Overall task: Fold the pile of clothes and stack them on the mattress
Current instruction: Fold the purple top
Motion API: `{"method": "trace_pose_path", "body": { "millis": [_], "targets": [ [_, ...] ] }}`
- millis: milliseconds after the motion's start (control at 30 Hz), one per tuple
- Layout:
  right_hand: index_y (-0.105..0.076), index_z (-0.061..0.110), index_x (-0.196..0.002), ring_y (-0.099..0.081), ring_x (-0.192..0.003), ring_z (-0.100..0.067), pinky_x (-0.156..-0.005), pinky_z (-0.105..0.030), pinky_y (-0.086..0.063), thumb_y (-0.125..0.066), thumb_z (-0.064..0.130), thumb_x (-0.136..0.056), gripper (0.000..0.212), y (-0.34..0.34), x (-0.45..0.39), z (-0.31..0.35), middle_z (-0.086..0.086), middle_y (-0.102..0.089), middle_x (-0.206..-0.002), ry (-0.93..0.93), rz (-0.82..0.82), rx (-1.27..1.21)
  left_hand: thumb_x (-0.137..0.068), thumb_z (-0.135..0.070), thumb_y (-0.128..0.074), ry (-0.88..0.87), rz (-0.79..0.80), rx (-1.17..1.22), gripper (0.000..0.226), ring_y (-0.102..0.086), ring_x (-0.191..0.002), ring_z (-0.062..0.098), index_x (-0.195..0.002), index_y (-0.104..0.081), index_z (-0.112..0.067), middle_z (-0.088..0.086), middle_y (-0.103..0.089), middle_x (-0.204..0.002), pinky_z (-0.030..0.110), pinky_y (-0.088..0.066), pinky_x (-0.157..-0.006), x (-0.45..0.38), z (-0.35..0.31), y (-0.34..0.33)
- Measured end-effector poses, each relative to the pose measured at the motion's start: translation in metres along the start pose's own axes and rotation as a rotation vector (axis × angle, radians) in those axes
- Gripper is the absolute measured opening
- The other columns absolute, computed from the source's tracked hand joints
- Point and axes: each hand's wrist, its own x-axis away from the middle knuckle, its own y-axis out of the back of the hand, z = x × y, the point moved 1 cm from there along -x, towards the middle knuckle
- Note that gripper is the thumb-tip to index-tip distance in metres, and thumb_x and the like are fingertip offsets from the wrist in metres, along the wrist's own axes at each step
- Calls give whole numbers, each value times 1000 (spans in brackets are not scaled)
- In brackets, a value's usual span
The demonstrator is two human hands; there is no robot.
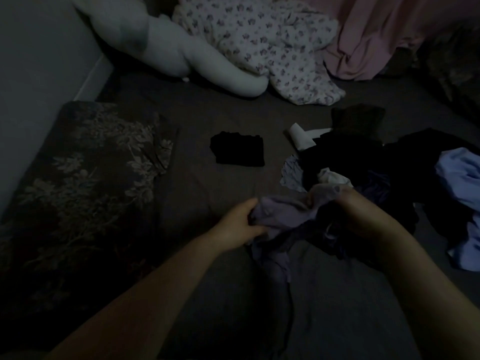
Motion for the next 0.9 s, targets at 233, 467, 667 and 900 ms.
{"method": "trace_pose_path", "body": {
  "millis": [233, 467, 667, 900],
  "targets": [
    [-41, 32, -137, -40, -124, 1, -105, -24, -38, -78, 37, -72, 74, 0, 8, -4, 19, -42, -134, 23, 117, 519, -79, -11, -65, -250, -36, -387, 14, -56, -83, 17, -91, -64, -4, 5, -57, -86, 29, -40, -71, -1, -17, -4],
    [-69, 3, -88, -53, -64, -4, -61, -25, -42, -65, 30, -86, 27, -33, 3, 10, -7, -64, -74, 295, 87, 543, -70, -13, -80, -209, -113, -285, 40, -48, -69, -7, -91, -49, -23, -6, -56, -82, 10, -38, -62, -1, -40, 4],
    [-70, 10, -96, -64, -87, -9, -77, -20, -50, -62, 24, -84, 21, -29, 23, 30, -3, -71, -93, 343, 80, 69, -56, -66, -68, 100, 201, -644, 85, -51, -120, 20, -125, -57, -18, 3, -55, -130, 36, -42, -102, 0, 19, 1],
    [-67, 16, -84, -66, -71, -7, -63, -17, -52, -52, 19, -89, 15, 15, 27, 39, 5, -69, -75, 287, -157, -296, -72, -55, -65, 80, 340, -645, 64, -36, -132, 20, -124, -58, -19, 3, -47, -138, 29, -20, -115, 16, 41, -10]
  ]
}}
